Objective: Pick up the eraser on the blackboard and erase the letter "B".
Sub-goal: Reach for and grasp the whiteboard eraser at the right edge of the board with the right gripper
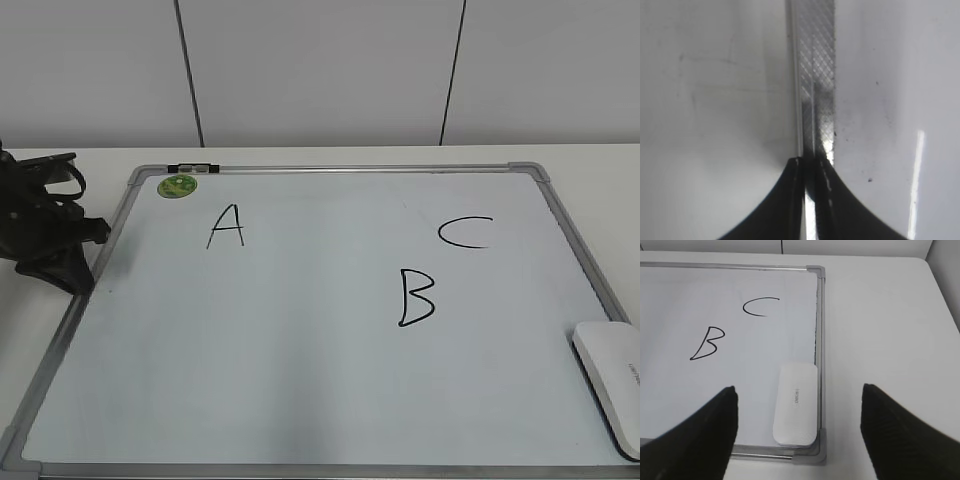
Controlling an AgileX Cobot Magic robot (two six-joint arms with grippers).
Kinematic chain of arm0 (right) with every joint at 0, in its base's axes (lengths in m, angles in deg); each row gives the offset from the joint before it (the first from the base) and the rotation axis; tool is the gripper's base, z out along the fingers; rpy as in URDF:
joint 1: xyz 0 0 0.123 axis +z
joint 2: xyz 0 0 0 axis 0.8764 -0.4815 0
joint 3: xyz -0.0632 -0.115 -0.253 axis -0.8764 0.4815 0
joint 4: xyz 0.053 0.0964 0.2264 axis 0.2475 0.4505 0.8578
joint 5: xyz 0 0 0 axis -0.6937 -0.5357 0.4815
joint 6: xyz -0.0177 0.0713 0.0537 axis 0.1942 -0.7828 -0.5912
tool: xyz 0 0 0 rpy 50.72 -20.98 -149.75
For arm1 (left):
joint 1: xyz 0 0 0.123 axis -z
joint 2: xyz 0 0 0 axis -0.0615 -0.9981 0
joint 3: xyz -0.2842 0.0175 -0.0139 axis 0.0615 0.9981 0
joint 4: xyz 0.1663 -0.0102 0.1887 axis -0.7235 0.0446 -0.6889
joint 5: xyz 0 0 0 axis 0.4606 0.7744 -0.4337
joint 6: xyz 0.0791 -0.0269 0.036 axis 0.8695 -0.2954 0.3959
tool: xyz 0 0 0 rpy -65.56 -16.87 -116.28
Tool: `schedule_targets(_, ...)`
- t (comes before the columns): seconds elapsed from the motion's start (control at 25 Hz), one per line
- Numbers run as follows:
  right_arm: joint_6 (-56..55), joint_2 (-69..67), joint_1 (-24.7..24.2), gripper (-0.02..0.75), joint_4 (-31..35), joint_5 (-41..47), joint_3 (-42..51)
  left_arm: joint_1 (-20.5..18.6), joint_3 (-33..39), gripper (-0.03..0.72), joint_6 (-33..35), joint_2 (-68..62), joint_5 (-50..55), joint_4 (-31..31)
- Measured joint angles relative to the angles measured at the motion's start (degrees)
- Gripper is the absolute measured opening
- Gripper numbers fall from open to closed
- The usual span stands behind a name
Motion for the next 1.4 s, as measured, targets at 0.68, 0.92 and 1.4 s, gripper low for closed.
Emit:
schedule_targets(0.68, 0.58, -38.77, 0.00, 0.632, 3.12, -3.32, -2.46, 0.00, -0.09, 0.010, 0.00, 0.00, 0.34, 0.13)
schedule_targets(0.92, 2.51, -49.07, 0.00, 0.669, 3.12, -5.38, -2.50, 0.00, -0.09, 0.010, 0.00, 0.00, 0.43, 0.20)
schedule_targets(1.4, 4.38, -63.15, 0.00, 0.669, 2.91, -16.83, -2.73, 0.00, -0.09, 0.010, 0.00, 0.00, 0.43, 0.35)
